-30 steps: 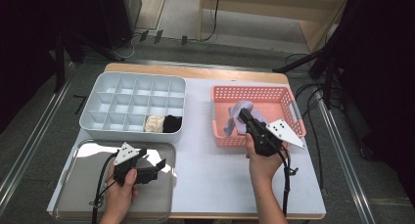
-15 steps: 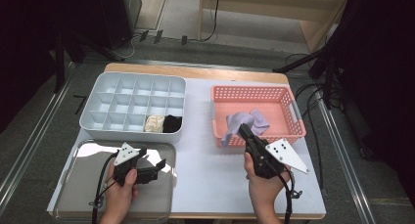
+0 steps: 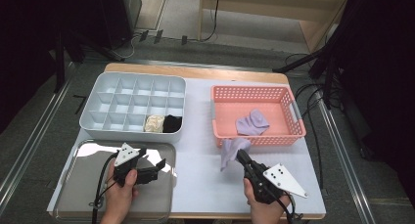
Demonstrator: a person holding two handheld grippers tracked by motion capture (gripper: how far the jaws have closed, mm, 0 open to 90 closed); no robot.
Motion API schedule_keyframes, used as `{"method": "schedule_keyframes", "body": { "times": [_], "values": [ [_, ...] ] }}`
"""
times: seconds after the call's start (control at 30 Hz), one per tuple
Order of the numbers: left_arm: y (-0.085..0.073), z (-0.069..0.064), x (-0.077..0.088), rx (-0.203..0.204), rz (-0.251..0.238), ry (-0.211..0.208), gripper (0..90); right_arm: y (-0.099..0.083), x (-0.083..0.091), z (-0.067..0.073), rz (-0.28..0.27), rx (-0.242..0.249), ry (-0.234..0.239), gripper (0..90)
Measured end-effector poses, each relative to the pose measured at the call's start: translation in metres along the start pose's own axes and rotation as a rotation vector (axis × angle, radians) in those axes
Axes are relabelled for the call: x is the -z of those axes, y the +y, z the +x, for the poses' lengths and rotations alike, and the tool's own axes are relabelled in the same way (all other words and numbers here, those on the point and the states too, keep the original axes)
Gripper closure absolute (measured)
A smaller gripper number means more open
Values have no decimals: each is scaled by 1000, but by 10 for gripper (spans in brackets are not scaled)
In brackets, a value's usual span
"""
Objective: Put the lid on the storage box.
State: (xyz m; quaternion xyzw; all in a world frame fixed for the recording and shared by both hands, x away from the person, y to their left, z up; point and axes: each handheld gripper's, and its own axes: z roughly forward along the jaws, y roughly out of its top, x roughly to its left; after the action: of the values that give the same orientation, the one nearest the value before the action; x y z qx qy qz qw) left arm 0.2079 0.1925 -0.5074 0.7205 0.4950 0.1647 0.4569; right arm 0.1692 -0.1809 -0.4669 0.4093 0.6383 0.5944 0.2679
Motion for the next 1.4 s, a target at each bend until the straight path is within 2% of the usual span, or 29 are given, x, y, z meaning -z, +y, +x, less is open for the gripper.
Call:
{"method": "schedule_keyframes", "body": {
  "times": [0.13, 0.17, 0.27, 0.33, 0.43, 0.57, 0.63, 0.67, 0.7, 0.73, 0.8, 0.83, 0.9, 0.97, 1.0, 1.03, 1.1, 1.17, 1.23, 1.33, 1.4],
  "values": [
    [0, 0, 0, 0, 3, -1, 159, -17, -7, 1, 79, 8, 39, 869],
    [0, 0, 0, 1, 6, -1, 159, -19, -9, 2, 89, 7, 44, 827],
    [0, 0, 0, 1, 5, -3, 159, -29, -22, 3, 160, -17, 52, 563],
    [0, 0, 0, 0, 5, -3, 159, -36, -33, 4, 216, -44, 41, 466],
    [0, 0, 0, 4, 3, -4, 160, -44, -45, 7, 278, -62, 38, 445],
    [0, 1, 0, 5, 4, -8, 160, -51, -57, 12, 383, -43, 20, 453],
    [0, 1, 0, 6, 5, -9, 160, -51, -60, 14, 416, -35, 9, 513],
    [0, 1, 0, 6, 5, -8, 160, -52, -62, 14, 450, -37, 10, 532],
    [0, 1, 0, 6, 5, -8, 160, -53, -65, 15, 489, -35, 21, 588],
    [0, 1, 0, 5, 5, -7, 160, -53, -65, 16, 498, -32, 21, 636],
    [0, 1, 0, 5, 5, -7, 161, -53, -64, 16, 504, -41, 16, 786],
    [0, 1, 0, 5, 5, -7, 161, -53, -63, 16, 503, -44, 26, 810],
    [0, 1, 0, 5, 4, -8, 161, -53, -62, 16, 506, -54, 52, 817],
    [0, 1, 0, 2, 8, -6, 161, -54, -60, 18, 508, -85, 100, 812],
    [0, 1, -1, 3, 7, -6, 161, -55, -59, 20, 504, -87, 133, 791],
    [0, 1, -1, 3, 7, -6, 161, -54, -58, 21, 489, -78, 140, 734],
    [0, 1, 0, 3, 7, -7, 161, -48, -55, 22, 416, -71, 124, 611],
    [0, 1, 0, 4, 6, -7, 161, -39, -54, 15, 335, -85, 94, 588],
    [0, 1, -1, 2, 7, -7, 161, -32, -54, 6, 285, -115, 91, 698],
    [1, 0, -1, -2, 12, -2, 161, -29, -65, -5, 289, -100, 39, 868],
    [0, 1, -1, 2, 11, -5, 161, -30, -74, -10, 297, -89, 15, 900]
  ]
}}
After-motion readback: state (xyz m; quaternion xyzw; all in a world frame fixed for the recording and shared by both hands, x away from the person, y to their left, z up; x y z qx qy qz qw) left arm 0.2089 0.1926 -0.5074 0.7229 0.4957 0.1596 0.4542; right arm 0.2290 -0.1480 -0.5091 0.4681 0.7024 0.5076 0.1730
